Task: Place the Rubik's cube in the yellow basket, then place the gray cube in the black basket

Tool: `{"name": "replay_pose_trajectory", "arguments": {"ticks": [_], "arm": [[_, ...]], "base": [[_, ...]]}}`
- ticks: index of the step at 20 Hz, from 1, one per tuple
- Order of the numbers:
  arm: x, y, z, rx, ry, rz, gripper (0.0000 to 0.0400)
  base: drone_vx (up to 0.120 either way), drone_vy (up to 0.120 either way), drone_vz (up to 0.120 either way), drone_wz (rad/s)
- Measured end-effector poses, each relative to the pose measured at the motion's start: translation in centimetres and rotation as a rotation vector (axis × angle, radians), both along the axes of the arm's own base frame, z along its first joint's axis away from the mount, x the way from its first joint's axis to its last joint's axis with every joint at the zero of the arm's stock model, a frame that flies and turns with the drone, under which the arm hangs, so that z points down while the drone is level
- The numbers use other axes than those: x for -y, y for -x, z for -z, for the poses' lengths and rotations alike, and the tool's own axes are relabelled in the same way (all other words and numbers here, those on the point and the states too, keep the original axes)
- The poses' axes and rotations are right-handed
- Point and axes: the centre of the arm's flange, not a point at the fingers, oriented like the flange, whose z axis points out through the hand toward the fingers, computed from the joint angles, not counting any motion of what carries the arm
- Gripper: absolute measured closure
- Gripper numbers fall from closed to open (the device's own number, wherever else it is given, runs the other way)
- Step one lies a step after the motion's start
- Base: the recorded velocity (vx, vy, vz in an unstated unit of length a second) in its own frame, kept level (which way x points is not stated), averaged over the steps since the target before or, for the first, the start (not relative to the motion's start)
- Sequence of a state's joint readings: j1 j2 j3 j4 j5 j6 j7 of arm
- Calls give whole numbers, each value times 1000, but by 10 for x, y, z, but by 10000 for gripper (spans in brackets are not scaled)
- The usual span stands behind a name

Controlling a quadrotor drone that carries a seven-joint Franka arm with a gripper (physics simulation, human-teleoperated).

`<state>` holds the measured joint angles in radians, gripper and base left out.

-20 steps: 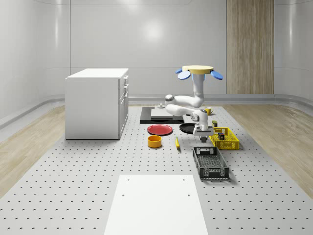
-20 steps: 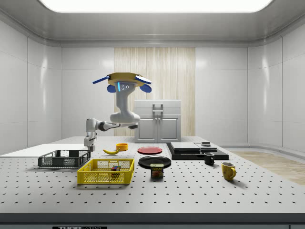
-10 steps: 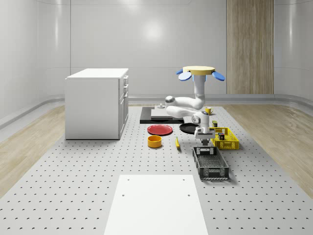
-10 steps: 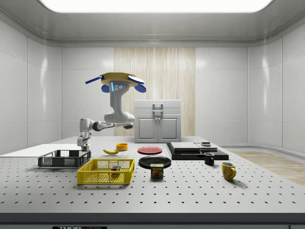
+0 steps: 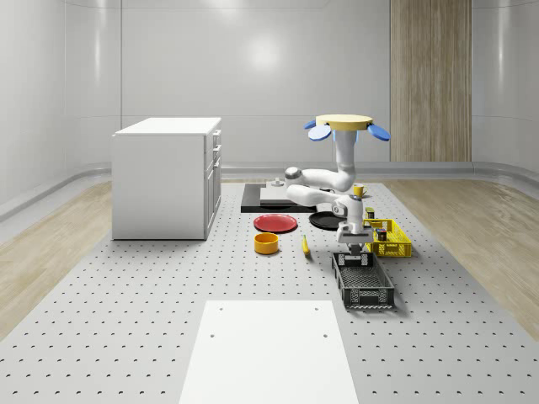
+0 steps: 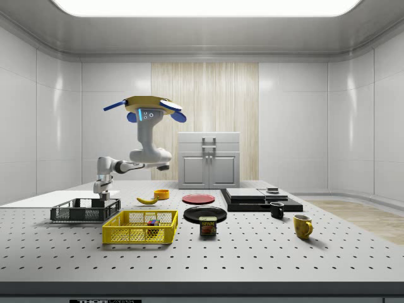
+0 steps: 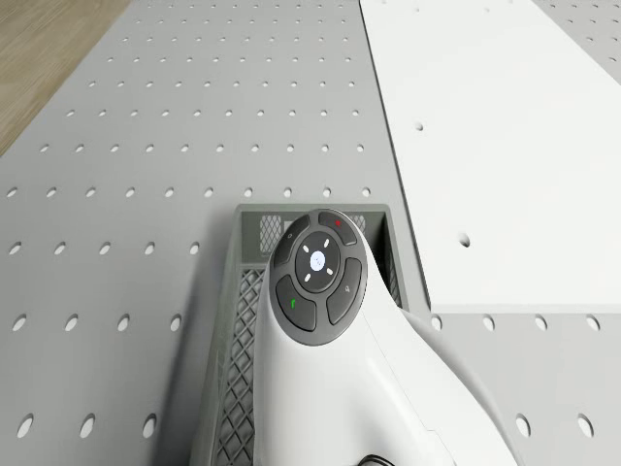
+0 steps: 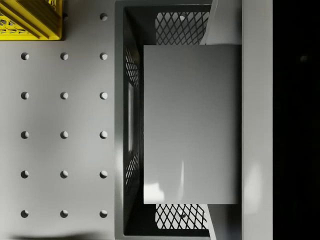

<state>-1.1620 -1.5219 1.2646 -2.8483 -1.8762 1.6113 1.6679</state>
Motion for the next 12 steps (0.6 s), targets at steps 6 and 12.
{"name": "replay_pose_trajectory", "arguments": {"ticks": [6, 12], "arm": [[0, 0, 0, 0, 0, 0, 149], [0, 0, -14, 0, 0, 0, 149]], "base": [[67, 0, -67, 0], [0, 0, -20, 0]]}}
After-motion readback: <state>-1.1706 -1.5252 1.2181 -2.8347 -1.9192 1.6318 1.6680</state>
